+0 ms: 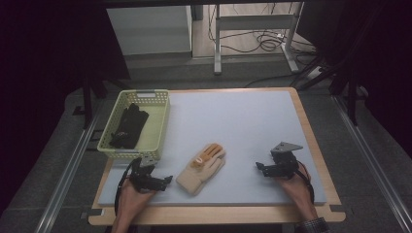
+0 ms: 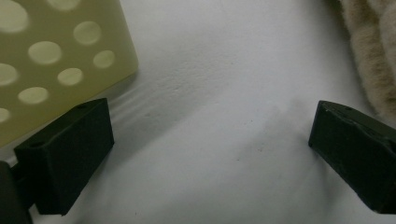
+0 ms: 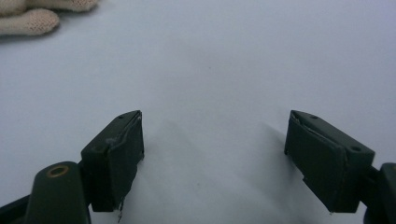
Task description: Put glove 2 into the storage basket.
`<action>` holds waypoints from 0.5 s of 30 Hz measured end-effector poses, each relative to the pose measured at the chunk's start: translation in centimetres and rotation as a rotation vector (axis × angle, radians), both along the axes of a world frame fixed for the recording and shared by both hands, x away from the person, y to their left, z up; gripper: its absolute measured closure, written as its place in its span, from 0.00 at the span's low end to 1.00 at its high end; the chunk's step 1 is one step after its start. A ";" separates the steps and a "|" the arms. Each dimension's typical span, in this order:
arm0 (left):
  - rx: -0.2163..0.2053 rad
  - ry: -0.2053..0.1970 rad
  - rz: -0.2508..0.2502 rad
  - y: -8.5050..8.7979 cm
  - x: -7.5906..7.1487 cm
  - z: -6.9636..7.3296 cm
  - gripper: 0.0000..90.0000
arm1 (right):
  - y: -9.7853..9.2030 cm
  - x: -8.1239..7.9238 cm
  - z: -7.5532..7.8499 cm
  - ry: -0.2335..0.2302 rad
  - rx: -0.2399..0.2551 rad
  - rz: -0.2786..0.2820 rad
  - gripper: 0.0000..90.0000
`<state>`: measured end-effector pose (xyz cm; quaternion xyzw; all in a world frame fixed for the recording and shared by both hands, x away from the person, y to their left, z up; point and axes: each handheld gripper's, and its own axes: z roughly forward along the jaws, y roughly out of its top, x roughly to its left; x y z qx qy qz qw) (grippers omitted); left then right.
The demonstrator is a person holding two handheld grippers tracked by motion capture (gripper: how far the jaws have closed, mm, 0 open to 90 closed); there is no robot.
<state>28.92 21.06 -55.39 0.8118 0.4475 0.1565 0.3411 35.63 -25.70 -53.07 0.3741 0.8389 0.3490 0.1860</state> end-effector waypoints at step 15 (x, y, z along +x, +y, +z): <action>-0.069 0.041 -0.095 -2.7 -0.4 4.7 0.05 | 0.0 0.0 -0.1 -0.003 0.003 -0.002 0.21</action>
